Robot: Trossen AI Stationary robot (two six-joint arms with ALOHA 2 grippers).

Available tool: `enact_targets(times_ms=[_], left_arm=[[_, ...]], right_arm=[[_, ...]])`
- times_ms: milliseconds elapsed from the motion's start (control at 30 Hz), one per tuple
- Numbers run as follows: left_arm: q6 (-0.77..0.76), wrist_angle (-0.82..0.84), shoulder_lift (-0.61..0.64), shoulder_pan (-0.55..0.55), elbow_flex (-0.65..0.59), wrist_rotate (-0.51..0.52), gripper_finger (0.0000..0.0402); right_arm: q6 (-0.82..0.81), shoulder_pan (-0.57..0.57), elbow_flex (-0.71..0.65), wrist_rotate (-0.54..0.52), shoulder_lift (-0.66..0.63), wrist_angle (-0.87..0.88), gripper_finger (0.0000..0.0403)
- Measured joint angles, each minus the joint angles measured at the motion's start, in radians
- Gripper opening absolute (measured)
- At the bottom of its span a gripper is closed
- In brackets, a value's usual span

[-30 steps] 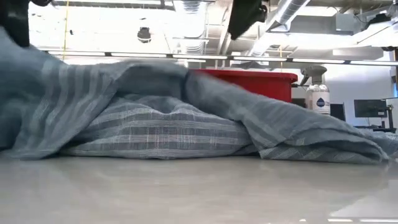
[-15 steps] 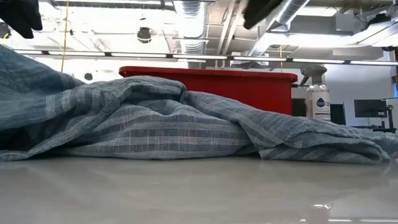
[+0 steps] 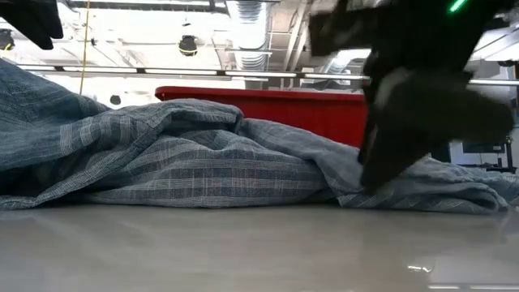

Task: Fold Laundry from Bin
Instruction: Fold the blue polo shirt

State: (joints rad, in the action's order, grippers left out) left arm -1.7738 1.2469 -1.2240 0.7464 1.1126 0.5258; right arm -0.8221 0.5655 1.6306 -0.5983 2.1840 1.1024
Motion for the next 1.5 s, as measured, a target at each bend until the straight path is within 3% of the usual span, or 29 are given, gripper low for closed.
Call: enact_targets(times_ms=[167,233,333,400,633,833,1067,1233,1333,1500], left_arm=[[0.048,-0.003,0.000,0.000,0.000,0.010,0.0102],[0.051,-0.004,0.000,0.000,0.000,0.013,0.0102],[0.062,-0.004,0.000,0.000,0.000,0.029,0.0102],[0.079,-0.005,0.000,0.000,0.000,0.038,0.0102],[0.107,-0.005,0.000,0.002,0.000,0.020,0.0102],[0.121,-0.013,0.000,0.025,0.000,-0.061,0.0102],[0.165,-0.121,0.000,0.099,0.000,-0.258,0.0102],[0.207,-0.268,0.000,0.162,0.000,-0.313,0.0102],[0.218,-0.356,0.000,0.191,0.000,-0.330,0.0102],[0.188,-0.462,0.000,0.228,0.000,-0.364,0.0102]], right_arm=[[-0.101,-0.027,0.013,0.026,0.027,0.085,0.0205],[-0.135,-0.029,0.028,0.029,0.015,0.159,0.0156],[-0.138,-0.031,0.070,0.028,-0.040,0.252,0.0043],[-0.122,-0.031,0.100,0.025,-0.092,0.300,0.0023],[-0.157,-0.016,0.153,0.070,-0.322,0.364,0.0022],[-0.158,0.075,0.153,0.339,-0.468,0.360,0.0022],[-0.357,0.274,0.111,0.573,-0.477,0.399,0.0022],[-0.493,0.384,0.040,0.698,-0.415,0.377,0.0024],[-0.512,0.423,0.027,0.703,-0.364,0.350,0.0060],[-0.517,0.439,0.027,0.753,-0.312,0.343,0.0158]])
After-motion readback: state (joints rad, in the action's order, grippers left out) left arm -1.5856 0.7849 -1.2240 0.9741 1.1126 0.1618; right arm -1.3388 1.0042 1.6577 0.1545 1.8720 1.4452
